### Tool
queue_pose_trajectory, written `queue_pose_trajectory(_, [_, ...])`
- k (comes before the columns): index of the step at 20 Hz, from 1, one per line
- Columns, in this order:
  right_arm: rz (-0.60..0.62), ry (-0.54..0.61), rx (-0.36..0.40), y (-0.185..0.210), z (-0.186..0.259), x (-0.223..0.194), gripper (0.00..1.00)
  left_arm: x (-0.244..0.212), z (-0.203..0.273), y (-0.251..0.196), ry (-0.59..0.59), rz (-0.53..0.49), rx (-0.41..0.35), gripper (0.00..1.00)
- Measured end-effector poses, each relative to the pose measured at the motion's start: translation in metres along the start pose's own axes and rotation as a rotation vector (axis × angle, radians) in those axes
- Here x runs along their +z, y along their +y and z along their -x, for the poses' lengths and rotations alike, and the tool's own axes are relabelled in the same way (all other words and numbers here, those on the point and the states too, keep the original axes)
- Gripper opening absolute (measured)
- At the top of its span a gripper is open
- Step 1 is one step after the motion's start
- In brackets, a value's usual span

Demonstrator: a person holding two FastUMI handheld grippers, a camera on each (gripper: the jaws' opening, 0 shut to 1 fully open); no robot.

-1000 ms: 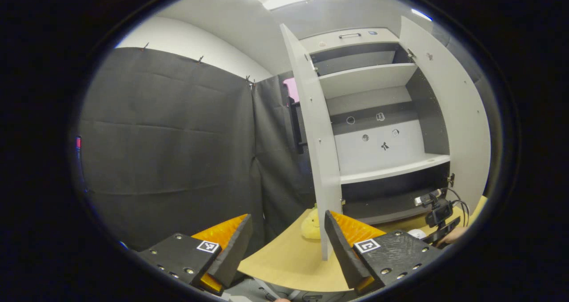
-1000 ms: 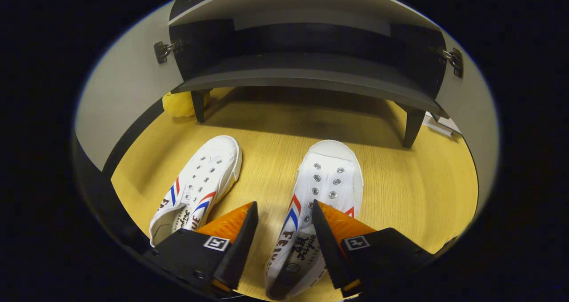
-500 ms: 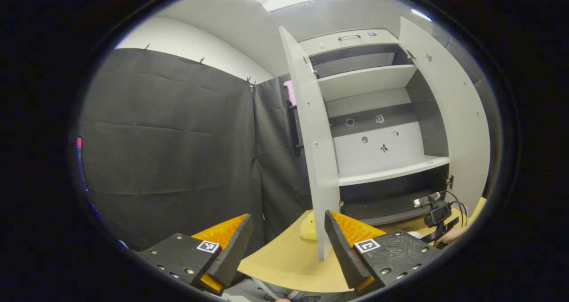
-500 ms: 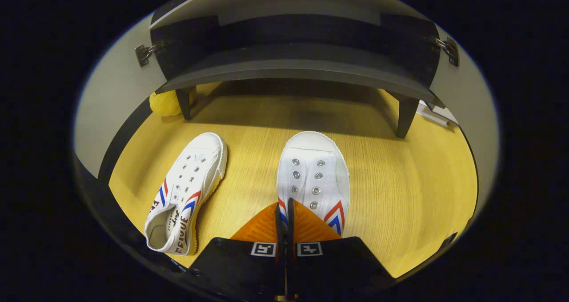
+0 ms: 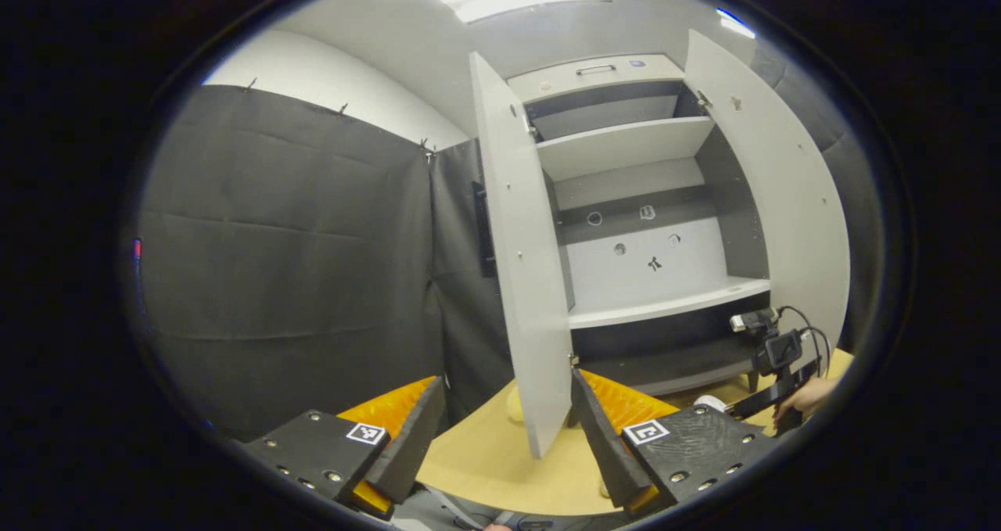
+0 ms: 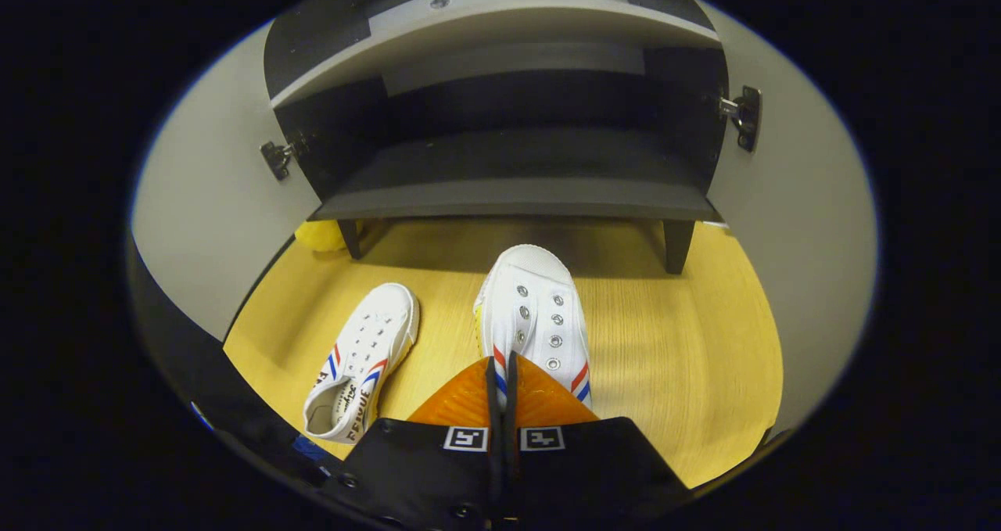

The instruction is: Grab one shoe with the right hand and put it into the shoe cabinet, grab the other shoe with the left hand and put it into the shoe cabinet; then close the right door with the right hand and the left door with the left hand.

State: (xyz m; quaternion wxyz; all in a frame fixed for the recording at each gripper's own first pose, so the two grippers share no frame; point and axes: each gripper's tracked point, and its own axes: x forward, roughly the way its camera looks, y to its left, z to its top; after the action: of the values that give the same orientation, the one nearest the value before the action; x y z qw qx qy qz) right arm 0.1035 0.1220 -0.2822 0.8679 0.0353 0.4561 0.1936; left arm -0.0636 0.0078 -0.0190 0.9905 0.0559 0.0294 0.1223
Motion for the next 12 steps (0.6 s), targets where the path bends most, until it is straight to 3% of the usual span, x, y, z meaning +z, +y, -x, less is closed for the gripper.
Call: queue_pose_trajectory(12, [0.005, -0.301, 0.044, 0.012, 0.127, 0.132, 0.01, -0.003, -0.044, -0.080, -0.024, 0.050, -0.216, 0.99])
